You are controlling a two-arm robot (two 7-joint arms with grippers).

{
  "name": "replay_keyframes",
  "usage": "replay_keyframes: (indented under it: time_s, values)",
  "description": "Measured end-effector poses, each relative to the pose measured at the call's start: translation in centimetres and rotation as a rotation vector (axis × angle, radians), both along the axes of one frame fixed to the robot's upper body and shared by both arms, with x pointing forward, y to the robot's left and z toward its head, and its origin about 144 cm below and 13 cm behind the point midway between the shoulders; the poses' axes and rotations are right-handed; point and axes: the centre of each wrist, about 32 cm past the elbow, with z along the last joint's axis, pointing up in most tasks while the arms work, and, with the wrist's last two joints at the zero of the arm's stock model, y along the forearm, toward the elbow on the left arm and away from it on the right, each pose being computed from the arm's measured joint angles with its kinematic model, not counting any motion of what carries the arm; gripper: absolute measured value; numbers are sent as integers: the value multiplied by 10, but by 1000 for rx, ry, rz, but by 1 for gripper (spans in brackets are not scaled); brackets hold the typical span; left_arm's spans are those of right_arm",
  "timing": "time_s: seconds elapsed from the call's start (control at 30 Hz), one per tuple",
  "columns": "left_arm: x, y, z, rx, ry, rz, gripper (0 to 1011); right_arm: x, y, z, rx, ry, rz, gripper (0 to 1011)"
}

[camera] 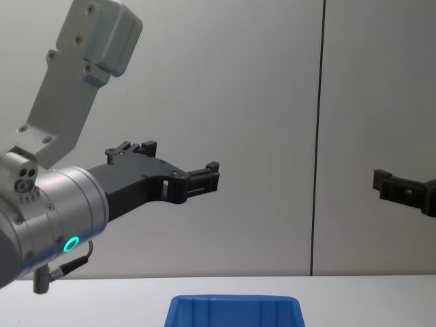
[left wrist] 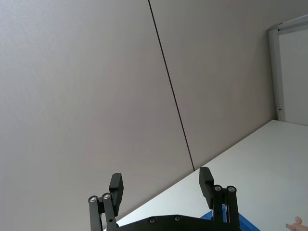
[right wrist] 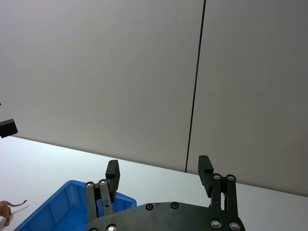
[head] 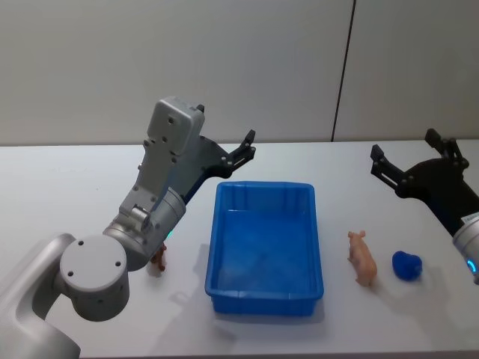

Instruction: Pick up the two dolls from the table and place them into the box.

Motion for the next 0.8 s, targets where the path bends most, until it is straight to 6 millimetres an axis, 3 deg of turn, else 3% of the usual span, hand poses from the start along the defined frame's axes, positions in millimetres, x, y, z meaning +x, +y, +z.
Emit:
replay_keyframes:
  time_s: [0.8]
  values:
    - [0,0,0,0,0,0,1001,0,0,0,0,0,0,1001]
